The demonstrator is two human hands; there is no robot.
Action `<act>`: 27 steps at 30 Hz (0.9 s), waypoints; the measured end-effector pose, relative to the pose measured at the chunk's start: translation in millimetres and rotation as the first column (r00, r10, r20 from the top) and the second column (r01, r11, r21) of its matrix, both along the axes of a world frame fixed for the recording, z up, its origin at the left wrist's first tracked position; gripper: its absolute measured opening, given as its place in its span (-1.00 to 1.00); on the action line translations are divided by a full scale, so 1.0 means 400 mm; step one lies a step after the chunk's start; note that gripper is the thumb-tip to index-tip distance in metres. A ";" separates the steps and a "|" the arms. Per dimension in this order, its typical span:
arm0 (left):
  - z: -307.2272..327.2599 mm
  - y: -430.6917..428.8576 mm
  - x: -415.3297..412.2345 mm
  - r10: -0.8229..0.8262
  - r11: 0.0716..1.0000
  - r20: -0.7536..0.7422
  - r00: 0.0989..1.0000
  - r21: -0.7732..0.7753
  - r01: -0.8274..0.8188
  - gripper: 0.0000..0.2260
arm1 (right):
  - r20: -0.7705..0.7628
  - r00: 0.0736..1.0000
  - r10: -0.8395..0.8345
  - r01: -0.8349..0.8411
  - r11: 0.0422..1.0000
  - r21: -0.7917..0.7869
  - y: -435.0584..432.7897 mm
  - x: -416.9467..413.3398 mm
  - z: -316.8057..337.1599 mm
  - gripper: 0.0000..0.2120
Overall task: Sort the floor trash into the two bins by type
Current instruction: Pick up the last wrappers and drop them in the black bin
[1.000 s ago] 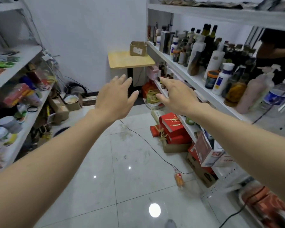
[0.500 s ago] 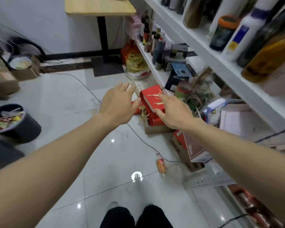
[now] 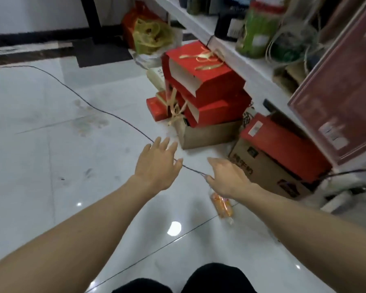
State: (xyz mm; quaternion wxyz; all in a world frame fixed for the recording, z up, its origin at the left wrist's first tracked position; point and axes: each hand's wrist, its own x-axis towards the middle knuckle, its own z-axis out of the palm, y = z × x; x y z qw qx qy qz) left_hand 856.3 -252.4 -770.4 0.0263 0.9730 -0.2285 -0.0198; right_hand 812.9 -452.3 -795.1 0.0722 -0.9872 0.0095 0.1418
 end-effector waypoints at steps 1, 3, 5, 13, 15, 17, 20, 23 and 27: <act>-0.063 -0.009 0.004 -0.003 1.000 -0.011 1.000 0.004 0.004 -0.51 | -0.023 1.000 -0.013 0.013 1.000 0.010 -0.012 0.000 -0.069 -0.57; -0.179 -0.030 0.012 -0.028 0.998 -0.021 0.999 0.048 0.029 -0.49 | -0.071 0.996 -0.055 0.056 0.998 0.004 -0.034 0.000 -0.196 -0.65; -0.272 -0.049 0.016 -0.051 0.996 -0.033 0.998 0.073 0.053 -0.48 | -0.096 0.991 -0.094 0.093 0.996 -0.010 -0.051 -0.002 -0.301 -0.63; -0.470 -0.098 0.018 -0.079 0.994 -0.071 0.994 0.072 0.084 -0.47 | -0.175 0.949 -0.260 0.256 0.965 -0.048 -0.128 -0.021 -0.555 -0.57; -0.491 -0.100 0.007 -0.087 0.992 -0.085 0.993 0.089 0.094 -0.47 | -0.202 0.931 -0.305 0.305 0.952 -0.033 -0.140 -0.035 -0.592 -0.59; -0.511 -0.100 -0.002 -0.098 0.988 -0.089 0.991 0.108 0.107 -0.47 | -0.217 0.927 -0.304 0.315 0.949 0.013 -0.149 -0.044 -0.627 -0.48; -0.532 -0.096 -0.005 -0.088 0.987 -0.106 0.990 0.127 0.102 -0.47 | -0.224 0.926 -0.305 0.319 0.947 0.030 -0.145 -0.052 -0.647 -0.39; -0.535 -0.084 -0.005 -0.068 0.986 -0.110 0.992 0.146 0.083 -0.47 | -0.181 0.913 -0.365 0.381 0.923 0.060 -0.124 -0.057 -0.653 -0.29; -0.520 -0.057 -0.003 -0.022 0.988 -0.107 0.994 0.153 0.038 -0.47 | -0.167 0.937 -0.308 0.333 0.931 0.148 -0.081 -0.050 -0.641 -0.36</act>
